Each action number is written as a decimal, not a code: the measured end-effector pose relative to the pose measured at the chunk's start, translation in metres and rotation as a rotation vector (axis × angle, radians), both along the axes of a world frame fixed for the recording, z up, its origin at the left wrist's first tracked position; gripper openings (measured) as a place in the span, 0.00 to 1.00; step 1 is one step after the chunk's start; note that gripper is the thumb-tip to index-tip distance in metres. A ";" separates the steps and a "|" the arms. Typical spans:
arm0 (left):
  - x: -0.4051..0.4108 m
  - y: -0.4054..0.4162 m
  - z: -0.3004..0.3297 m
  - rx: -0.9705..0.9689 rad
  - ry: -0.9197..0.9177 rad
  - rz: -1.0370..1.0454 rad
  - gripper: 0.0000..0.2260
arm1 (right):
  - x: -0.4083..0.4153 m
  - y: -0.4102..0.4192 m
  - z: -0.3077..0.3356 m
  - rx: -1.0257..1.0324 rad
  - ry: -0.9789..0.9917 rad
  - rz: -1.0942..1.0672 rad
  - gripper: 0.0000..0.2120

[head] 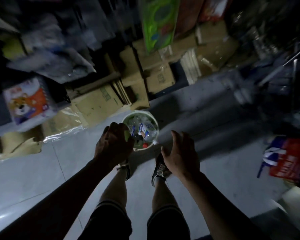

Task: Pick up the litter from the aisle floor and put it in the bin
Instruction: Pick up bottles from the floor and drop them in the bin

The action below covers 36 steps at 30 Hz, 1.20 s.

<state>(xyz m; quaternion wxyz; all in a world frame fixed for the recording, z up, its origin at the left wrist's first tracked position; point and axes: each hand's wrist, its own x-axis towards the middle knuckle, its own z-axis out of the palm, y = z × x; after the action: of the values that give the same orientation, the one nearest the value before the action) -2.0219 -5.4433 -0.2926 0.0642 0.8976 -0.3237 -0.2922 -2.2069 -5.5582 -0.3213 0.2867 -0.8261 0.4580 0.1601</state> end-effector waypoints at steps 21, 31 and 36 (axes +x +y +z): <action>0.005 0.115 0.281 -0.198 -0.372 0.229 0.18 | 0.046 0.049 0.252 -0.106 -0.346 0.450 0.30; -0.040 0.334 0.338 -0.180 -0.524 0.754 0.17 | 0.101 0.212 0.299 -0.055 -0.397 0.907 0.31; -0.092 0.444 0.349 -0.166 -0.560 0.995 0.17 | 0.107 0.308 0.329 -0.035 -0.457 1.123 0.29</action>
<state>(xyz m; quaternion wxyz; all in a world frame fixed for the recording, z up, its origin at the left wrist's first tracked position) -2.1138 -4.9991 0.0561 0.1761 0.9769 0.1112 0.0483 -2.0996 -5.2498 0.0073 0.2359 -0.9595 -0.1187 0.0981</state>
